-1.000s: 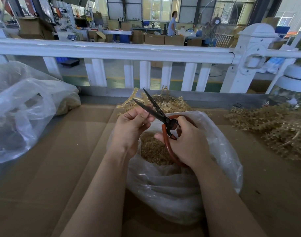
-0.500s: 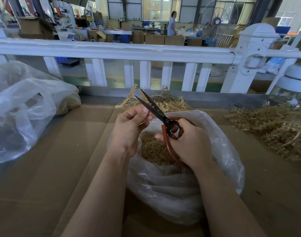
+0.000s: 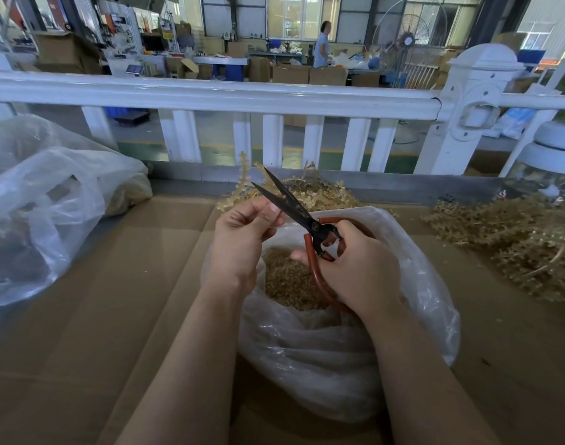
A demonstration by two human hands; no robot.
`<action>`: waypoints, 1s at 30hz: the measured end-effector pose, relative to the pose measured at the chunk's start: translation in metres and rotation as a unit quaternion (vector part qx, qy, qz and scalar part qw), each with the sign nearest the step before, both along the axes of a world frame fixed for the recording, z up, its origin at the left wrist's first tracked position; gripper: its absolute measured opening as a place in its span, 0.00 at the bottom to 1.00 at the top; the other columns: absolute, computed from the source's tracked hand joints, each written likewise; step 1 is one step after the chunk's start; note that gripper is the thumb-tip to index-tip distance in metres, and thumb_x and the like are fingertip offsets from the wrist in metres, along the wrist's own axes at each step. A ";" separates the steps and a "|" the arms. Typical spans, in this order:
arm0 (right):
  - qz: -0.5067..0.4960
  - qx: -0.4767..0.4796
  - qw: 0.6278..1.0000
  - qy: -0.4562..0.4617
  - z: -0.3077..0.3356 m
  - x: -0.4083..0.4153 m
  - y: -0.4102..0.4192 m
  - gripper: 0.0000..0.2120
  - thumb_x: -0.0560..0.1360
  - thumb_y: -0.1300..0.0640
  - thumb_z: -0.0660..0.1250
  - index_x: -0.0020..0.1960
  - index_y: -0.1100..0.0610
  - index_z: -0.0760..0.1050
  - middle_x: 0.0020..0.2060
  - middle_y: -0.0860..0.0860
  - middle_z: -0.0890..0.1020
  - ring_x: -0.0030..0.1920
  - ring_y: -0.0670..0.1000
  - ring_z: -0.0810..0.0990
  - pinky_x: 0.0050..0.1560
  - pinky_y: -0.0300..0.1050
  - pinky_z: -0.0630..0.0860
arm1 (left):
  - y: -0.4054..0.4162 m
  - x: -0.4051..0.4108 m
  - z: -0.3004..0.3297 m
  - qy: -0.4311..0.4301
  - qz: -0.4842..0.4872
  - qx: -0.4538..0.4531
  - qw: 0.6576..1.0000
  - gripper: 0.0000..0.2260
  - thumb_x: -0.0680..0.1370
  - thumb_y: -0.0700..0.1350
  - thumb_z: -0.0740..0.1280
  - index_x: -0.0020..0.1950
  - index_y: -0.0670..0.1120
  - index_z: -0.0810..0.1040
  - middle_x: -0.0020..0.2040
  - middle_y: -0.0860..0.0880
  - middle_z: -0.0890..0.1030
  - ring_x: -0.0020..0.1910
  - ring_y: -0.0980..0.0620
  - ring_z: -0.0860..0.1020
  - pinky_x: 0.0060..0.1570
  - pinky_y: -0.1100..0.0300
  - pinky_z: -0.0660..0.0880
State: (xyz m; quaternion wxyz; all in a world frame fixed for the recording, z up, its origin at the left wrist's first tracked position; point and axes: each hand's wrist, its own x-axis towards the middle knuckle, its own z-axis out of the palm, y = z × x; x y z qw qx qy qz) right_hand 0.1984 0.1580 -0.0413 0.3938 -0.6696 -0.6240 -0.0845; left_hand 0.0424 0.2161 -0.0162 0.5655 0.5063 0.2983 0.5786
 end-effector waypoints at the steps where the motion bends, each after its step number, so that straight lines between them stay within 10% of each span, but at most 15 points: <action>1: -0.003 -0.001 1.000 0.000 0.000 0.000 0.000 0.37 0.64 0.18 0.54 0.45 0.50 0.76 0.36 0.40 0.79 0.34 0.41 0.75 0.34 0.33 0.71 | 0.000 0.000 0.000 0.001 0.003 0.004 1.000 0.10 0.78 0.36 0.66 0.41 0.47 0.81 0.35 0.50 0.80 0.38 0.55 0.76 0.43 0.63 0.73; 19: 0.008 0.030 0.999 0.015 0.000 0.001 -0.001 0.31 0.67 0.26 0.66 0.38 0.57 0.77 0.31 0.46 0.81 0.31 0.48 0.79 0.35 0.49 0.80 | 0.003 0.001 -0.002 -0.030 -0.007 -0.030 0.999 0.04 0.78 0.36 0.67 0.51 0.39 0.81 0.37 0.48 0.79 0.38 0.54 0.76 0.43 0.61 0.71; 30: 0.038 0.019 0.993 0.109 -0.004 0.000 0.003 0.20 0.70 0.31 0.70 0.48 0.47 0.82 0.36 0.36 0.82 0.37 0.38 0.81 0.38 0.28 0.74 | 0.001 0.002 -0.002 0.004 -0.045 -0.152 0.987 0.03 0.75 0.38 0.71 0.46 0.44 0.84 0.35 0.52 0.82 0.31 0.58 0.72 0.33 0.67 0.69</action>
